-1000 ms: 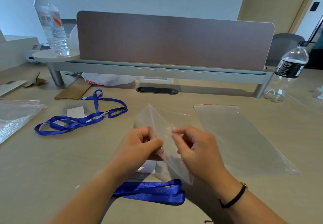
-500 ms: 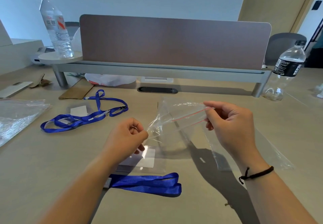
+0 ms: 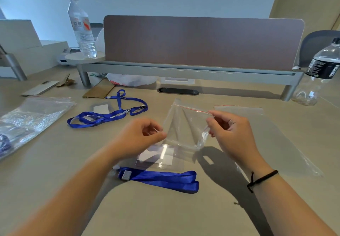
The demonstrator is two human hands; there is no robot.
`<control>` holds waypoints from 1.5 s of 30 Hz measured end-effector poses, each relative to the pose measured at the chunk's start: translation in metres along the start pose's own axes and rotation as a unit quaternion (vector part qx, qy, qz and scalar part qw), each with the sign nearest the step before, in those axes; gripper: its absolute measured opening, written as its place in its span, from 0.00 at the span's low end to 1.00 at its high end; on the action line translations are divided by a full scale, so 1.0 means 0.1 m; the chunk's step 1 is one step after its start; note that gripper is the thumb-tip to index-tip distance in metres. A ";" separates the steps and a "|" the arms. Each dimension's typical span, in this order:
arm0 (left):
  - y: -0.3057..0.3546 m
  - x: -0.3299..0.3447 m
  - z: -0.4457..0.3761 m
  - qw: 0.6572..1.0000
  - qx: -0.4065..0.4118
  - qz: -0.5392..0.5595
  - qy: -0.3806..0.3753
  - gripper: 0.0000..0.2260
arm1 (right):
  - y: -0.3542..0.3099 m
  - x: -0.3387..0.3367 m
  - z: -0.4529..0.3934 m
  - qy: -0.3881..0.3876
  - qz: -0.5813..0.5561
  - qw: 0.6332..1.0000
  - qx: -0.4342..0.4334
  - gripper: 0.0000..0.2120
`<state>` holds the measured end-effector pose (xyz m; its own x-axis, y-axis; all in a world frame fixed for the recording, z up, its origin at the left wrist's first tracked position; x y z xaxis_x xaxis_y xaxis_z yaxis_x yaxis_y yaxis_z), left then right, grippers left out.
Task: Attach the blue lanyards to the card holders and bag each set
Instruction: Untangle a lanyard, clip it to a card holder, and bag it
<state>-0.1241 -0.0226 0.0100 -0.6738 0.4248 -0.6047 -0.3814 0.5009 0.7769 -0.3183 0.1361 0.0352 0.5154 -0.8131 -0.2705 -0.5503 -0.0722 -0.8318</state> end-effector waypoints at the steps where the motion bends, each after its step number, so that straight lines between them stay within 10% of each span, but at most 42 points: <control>1: -0.02 -0.04 0.06 0.999 0.014 -0.045 -0.018 0.09 | 0.04 0.00 -0.01 0.003 -0.015 1.000 0.021 0.11; 9: -0.25 -0.09 0.64 0.963 0.068 -0.213 -0.151 0.17 | 0.06 0.04 0.02 0.010 -0.064 0.996 0.057 0.09; 27: -0.15 -0.01 0.77 0.917 0.161 -0.354 -0.090 0.08 | 0.07 0.07 0.05 0.010 -0.070 0.995 0.072 0.07; 33: -0.16 -0.30 0.64 0.997 -0.049 0.033 -0.049 0.08 | 0.04 0.07 0.05 0.016 -0.073 0.995 0.065 0.07; 45: -0.16 -0.22 0.68 0.840 -0.209 0.500 -0.005 0.05 | 0.04 0.07 0.05 0.012 -0.080 0.995 0.051 0.06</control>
<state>-0.0606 0.0110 -0.0012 -0.7856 0.4823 0.3877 0.1822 -0.4184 0.8898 -0.3139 0.1330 0.0280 0.5744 -0.8096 -0.1209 -0.3929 -0.1431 -0.9084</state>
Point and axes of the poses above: each hand's wrist, its own z-axis away from the middle knuckle, its own x-axis out of the palm, y = z × x, the point moved 7 cm from there along -z, towards the middle knuckle, and after that the axes turned 8 degrees about y, right-handed, at the moved point
